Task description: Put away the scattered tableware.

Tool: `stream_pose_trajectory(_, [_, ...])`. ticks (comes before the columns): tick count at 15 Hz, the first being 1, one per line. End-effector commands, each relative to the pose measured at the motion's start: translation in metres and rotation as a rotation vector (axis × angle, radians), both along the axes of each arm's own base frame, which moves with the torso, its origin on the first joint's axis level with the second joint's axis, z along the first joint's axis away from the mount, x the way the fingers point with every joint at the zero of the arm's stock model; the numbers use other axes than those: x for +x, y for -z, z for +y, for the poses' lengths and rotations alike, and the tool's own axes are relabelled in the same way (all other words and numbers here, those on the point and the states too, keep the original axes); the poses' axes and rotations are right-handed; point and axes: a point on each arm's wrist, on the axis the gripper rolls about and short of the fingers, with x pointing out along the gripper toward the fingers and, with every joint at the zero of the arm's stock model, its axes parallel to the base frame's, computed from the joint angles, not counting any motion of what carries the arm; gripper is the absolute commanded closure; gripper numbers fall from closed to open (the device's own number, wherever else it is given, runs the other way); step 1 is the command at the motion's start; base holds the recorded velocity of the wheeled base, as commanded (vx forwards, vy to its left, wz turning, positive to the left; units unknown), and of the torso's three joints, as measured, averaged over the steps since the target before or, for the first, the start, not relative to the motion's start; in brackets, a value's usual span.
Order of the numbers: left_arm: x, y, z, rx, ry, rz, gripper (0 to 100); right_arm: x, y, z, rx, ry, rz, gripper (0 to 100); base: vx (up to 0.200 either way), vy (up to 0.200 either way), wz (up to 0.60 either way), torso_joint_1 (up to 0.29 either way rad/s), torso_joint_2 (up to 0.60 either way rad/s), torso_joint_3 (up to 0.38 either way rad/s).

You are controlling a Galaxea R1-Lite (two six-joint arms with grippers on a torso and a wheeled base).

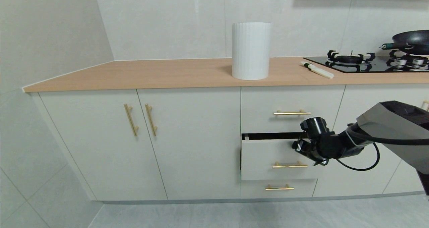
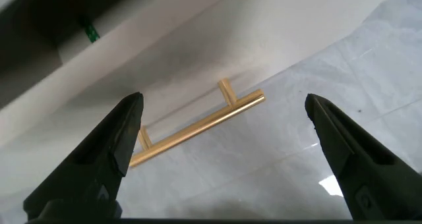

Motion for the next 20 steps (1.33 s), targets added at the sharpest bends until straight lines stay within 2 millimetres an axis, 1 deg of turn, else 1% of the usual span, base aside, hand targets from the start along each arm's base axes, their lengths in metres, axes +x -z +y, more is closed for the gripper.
stream_pose_trajectory(1, [0.000,0.000,0.000,0.000,0.000,0.000,0,0.006,0.005,-0.003,0.001,0.011,-0.002,0,0.000,0.000,0.00,0.000,0.00,0.000])
stream_pose_trajectory(3, [0.000,0.000,0.000,0.000,0.000,0.000,0,0.008,0.007,-0.003,0.008,0.019,-0.007,0,0.000,0.000,0.00,0.000,0.00,0.000])
stream_pose_trajectory(6, [0.000,0.000,0.000,0.000,0.000,0.000,0,0.018,0.011,-0.010,-0.007,0.064,-0.022,0,0.000,0.000,0.00,0.000,0.00,0.000])
stream_pose_trajectory(9, [0.000,0.000,0.000,-0.001,0.000,0.000,0,0.023,0.009,-0.016,-0.001,0.094,-0.042,0,0.000,0.000,0.00,0.000,0.00,0.000])
stream_pose_trajectory(17, [0.000,0.000,0.000,0.000,0.000,0.000,0,0.035,0.011,-0.026,-0.015,0.164,-0.078,0,0.000,0.000,0.00,0.000,0.00,0.000])
stream_pose_trajectory(20, [0.000,0.000,0.000,0.000,0.000,0.000,0,0.041,0.009,-0.028,-0.001,0.190,-0.101,0,0.000,0.000,0.00,0.000,0.00,0.000])
